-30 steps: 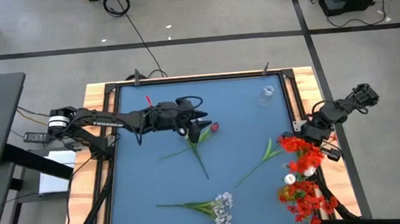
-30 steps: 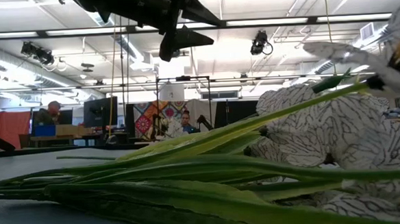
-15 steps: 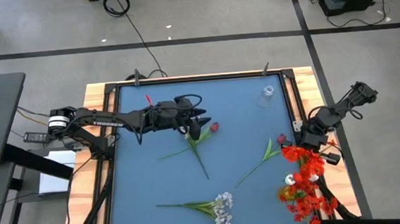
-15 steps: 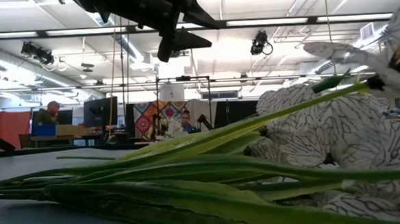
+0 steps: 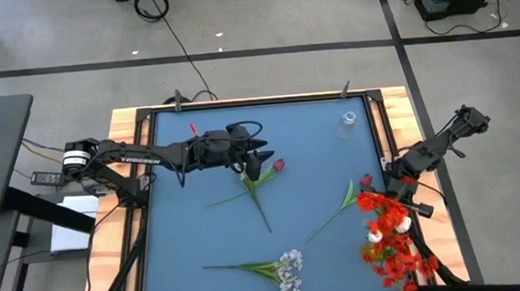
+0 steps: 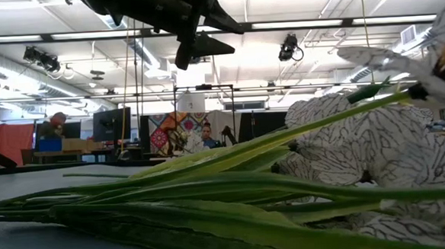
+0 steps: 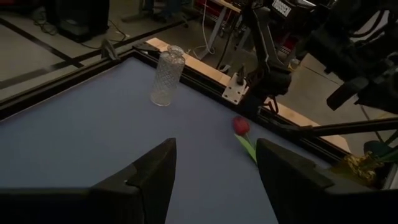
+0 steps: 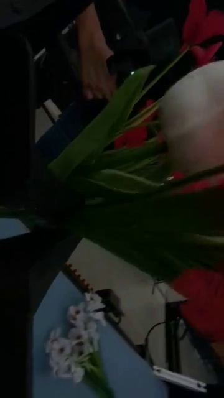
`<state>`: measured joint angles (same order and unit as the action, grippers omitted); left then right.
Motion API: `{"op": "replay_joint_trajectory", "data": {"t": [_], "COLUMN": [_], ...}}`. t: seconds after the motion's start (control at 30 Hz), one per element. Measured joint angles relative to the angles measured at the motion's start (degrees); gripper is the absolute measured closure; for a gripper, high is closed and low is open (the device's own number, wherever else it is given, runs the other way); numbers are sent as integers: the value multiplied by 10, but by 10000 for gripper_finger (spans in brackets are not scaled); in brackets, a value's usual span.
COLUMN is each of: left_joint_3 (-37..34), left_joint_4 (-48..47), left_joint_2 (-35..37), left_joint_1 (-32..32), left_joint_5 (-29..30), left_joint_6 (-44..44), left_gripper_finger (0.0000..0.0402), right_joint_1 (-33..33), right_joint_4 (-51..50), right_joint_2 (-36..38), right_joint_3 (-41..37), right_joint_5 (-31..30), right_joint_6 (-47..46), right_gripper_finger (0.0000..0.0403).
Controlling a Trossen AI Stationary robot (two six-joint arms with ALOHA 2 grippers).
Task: Sort flowers into vase by color
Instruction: Put the red flowers into the yellow vase, then put the top white flowers into the transparent vase
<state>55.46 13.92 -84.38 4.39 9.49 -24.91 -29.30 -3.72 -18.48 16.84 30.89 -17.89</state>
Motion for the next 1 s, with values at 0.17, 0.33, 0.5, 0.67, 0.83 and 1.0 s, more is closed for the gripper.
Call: {"op": "replay_joint_trajectory", "data": {"t": [0.17, 0.33, 0.5, 0.67, 0.83, 1.0], "left_joint_3": [0, 0, 0, 0, 0, 0], "left_joint_4": [0, 0, 0, 0, 0, 0], "left_joint_2": [0, 0, 0, 0, 0, 0], "left_joint_1": [0, 0, 1, 18, 40, 49], "left_joint_5": [0, 0, 0, 0, 0, 0], "left_joint_6": [-4, -47, -33, -14, -15, -53], "left_gripper_finger": [176, 176, 176, 176, 176, 176], "right_joint_1": [0, 0, 0, 1, 2, 2], "right_joint_4": [-2, -31, -117, -151, -153, -202], "right_joint_2": [0, 0, 0, 0, 0, 0], "right_joint_3": [0, 0, 0, 0, 0, 0], "right_joint_5": [21, 54, 68, 44, 36, -41], "right_joint_6": [-21, -67, -105, -187, -301, -321], "right_gripper_finger": [285, 234, 219, 219, 219, 220]}}
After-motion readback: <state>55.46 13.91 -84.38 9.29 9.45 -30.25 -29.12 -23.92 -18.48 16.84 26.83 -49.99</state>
